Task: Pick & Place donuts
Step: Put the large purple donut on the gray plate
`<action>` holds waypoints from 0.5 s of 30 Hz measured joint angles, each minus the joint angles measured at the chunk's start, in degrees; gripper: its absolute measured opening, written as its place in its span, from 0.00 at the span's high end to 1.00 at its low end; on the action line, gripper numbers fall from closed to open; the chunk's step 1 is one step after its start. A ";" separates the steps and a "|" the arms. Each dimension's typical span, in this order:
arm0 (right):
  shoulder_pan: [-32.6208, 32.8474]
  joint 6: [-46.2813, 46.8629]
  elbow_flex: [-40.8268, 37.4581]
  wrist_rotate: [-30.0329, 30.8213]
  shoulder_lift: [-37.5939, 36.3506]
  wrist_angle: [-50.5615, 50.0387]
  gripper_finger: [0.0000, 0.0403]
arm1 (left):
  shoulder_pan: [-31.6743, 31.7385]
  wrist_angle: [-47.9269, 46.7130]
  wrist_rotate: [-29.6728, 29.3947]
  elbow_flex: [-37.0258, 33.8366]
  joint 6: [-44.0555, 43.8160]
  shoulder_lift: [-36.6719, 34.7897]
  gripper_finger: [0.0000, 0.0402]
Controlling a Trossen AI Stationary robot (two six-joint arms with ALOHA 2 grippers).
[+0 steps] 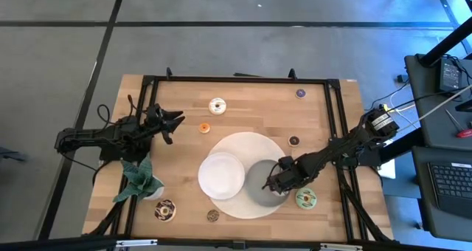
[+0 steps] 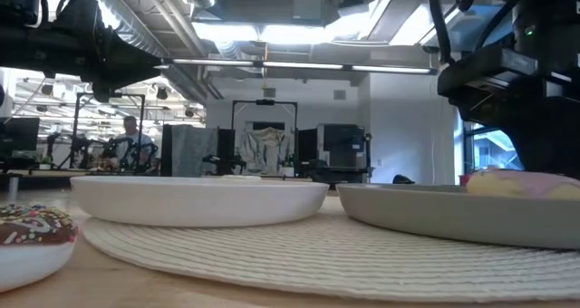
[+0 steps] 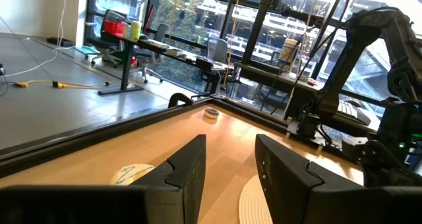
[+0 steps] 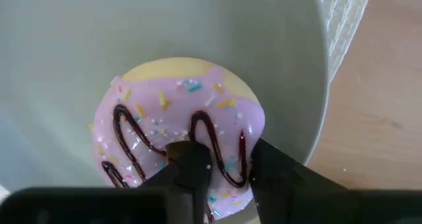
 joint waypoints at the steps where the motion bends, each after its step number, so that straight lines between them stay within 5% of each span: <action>1: 0.00 -0.01 0.00 -0.07 0.00 -0.05 0.72 | -0.01 0.00 0.00 0.00 0.01 0.01 0.68; 15: -0.04 1.04 -0.04 0.34 -2.52 -3.06 0.60 | 0.00 0.00 0.02 0.00 0.00 0.00 0.68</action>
